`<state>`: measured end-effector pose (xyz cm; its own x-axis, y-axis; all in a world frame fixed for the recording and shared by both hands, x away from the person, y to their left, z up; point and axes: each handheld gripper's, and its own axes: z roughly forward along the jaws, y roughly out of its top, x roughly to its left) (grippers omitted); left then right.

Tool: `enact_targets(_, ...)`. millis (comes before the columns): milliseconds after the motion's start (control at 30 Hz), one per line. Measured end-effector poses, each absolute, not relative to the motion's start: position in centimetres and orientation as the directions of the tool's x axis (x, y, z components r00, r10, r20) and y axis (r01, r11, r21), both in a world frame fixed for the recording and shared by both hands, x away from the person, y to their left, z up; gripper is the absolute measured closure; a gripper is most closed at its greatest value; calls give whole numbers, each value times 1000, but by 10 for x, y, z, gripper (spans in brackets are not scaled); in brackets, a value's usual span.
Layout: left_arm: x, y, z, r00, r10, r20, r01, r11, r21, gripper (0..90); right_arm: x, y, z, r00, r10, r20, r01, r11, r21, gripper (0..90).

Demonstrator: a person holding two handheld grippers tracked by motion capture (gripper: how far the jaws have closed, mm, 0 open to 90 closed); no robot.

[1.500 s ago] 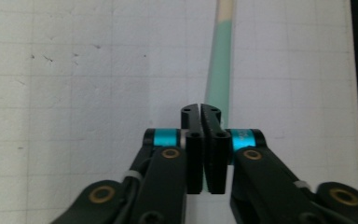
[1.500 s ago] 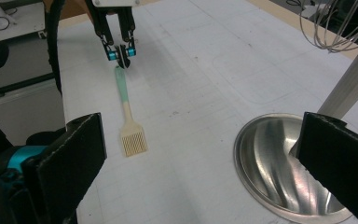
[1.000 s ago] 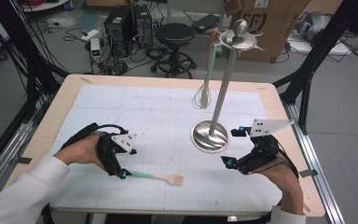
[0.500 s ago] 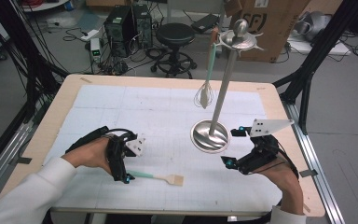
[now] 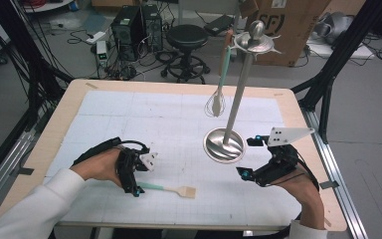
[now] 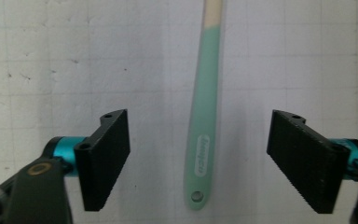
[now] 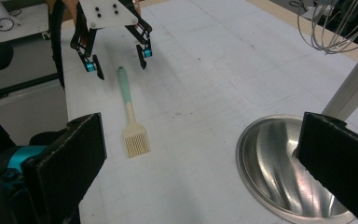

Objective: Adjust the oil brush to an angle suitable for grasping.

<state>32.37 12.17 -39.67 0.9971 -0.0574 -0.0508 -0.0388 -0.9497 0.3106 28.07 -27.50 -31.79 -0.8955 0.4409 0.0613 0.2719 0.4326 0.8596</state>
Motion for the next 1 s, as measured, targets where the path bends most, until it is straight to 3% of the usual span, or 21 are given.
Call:
enact_targets(133, 324, 122, -399, 997, -59, -53, -42, -958, 284, 278, 281, -275, -318, -897, 438, 63, 271, 430, 861, 2)
enact_targets(600, 324, 119, -406, 994, -67, -91, -46, -975, 219, 569, 281, -277, -318, -900, 431, 70, 266, 414, 870, 2)
enact_targets(800, 321, 116, -406, 997, -71, -32, -63, -979, 195, 719, 281, -277, -318, -900, 430, 75, 269, 411, 871, 2)
enact_targets(1000, 313, 113, -406, 995, -103, 20, -105, -979, 173, 758, 282, -277, -318, -899, 431, 74, 269, 414, 870, 2)
